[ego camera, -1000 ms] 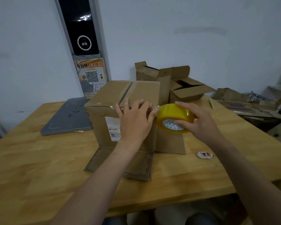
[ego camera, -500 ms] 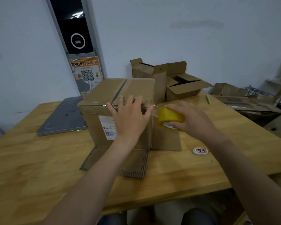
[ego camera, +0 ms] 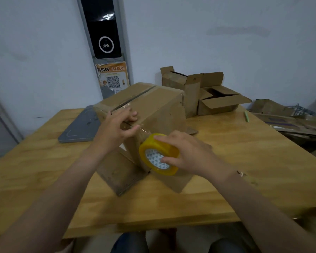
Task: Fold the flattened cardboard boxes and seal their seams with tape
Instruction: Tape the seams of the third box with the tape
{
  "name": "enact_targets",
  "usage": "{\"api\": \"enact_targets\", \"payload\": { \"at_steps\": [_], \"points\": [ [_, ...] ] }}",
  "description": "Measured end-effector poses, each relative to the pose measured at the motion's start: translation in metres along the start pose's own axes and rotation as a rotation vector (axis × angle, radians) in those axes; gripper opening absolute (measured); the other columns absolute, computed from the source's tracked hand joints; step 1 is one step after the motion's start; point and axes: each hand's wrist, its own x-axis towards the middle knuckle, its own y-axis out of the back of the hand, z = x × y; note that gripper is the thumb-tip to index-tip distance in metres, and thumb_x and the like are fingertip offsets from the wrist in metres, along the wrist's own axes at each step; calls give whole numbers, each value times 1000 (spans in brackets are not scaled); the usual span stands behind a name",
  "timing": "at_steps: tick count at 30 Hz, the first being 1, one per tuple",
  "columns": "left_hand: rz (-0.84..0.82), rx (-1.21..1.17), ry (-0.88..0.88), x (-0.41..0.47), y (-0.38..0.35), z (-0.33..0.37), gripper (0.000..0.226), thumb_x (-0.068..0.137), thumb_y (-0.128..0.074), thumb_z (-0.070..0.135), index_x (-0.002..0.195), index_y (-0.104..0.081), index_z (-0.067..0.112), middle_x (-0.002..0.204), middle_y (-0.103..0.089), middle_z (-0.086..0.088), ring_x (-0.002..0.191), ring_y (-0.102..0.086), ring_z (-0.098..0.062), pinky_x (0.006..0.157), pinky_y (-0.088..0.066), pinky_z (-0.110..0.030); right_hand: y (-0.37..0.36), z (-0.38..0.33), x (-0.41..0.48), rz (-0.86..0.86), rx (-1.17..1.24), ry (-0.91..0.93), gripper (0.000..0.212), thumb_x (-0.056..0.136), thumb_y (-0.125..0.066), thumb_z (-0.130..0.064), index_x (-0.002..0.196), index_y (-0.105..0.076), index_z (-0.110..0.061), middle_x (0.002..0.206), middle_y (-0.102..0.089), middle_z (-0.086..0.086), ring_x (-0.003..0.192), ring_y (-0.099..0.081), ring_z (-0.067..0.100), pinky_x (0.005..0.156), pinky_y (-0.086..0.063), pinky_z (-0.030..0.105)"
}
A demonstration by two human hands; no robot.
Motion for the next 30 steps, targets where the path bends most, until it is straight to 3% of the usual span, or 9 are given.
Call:
{"api": "enact_targets", "payload": {
  "at_steps": [2,4,6,9,14,17,23,27,30],
  "points": [
    [-58,-66,-51,1,20,-12,21,84,-80,46,92,-61,52,124,-63,28,138,-50,-5,115,-35,-64,-5,-14,4,4,44,10,70,92,-63,-59,151,-26,-54,115,-47,-13,107,-51,14,84,-51,39],
    [-115,-137,-62,3,39,-19,21,83,-78,40,95,-66,52,125,-65,25,137,-51,-4,113,-44,-49,-6,-28,9,20,131,-3,67,93,-62,-56,150,-27,-56,110,-41,-15,99,-53,15,80,-52,39],
    [-158,-157,-33,5,53,-24,21,81,-76,35,97,-68,47,126,-67,20,138,-51,-4,115,-43,-43,-3,-42,16,64,167,-31,64,93,-63,-51,148,-31,-57,108,-38,-14,95,-54,17,78,-51,36],
    [-192,-158,-6,4,58,-34,19,81,-76,34,99,-70,35,130,-68,14,139,-48,-3,118,-39,-41,1,-65,23,97,20,-58,61,91,-65,-47,145,-36,-57,107,-37,-10,92,-53,16,75,-50,37],
    [-176,-197,-28,-8,42,-39,33,80,-79,36,109,-70,22,137,-65,12,144,-42,-3,118,-36,-28,-11,-80,24,30,-121,-156,62,92,-64,-52,146,-35,-56,108,-37,-6,102,-59,22,70,-38,34],
    [-97,-202,-25,-10,28,-37,45,74,-84,36,108,-68,10,134,-66,9,141,-45,-3,117,-38,-32,-15,-80,26,11,-141,-187,67,89,-67,-57,146,-33,-56,111,-38,-6,104,-61,24,70,-38,35],
    [-20,-216,-19,-9,16,-40,38,76,-89,23,105,-68,10,130,-68,9,139,-47,-3,116,-41,-35,-10,-74,28,-110,-97,-164,81,82,-61,-76,151,-26,-54,119,-40,-11,114,-55,20,79,-47,39],
    [-31,-242,18,-9,18,-40,47,71,-92,26,110,-68,13,129,-69,12,138,-47,3,117,-39,-29,-2,-77,30,-206,-90,-52,71,88,-51,-76,151,-26,-55,135,-41,-13,125,-42,15,94,-48,41],
    [-45,-238,41,-8,21,-41,53,71,-93,28,114,-64,17,129,-69,15,137,-46,5,116,-38,-28,8,-77,43,-192,-104,26,57,91,-50,-72,144,-44,-53,133,-44,-13,124,-39,13,93,-46,39]
  ]
}}
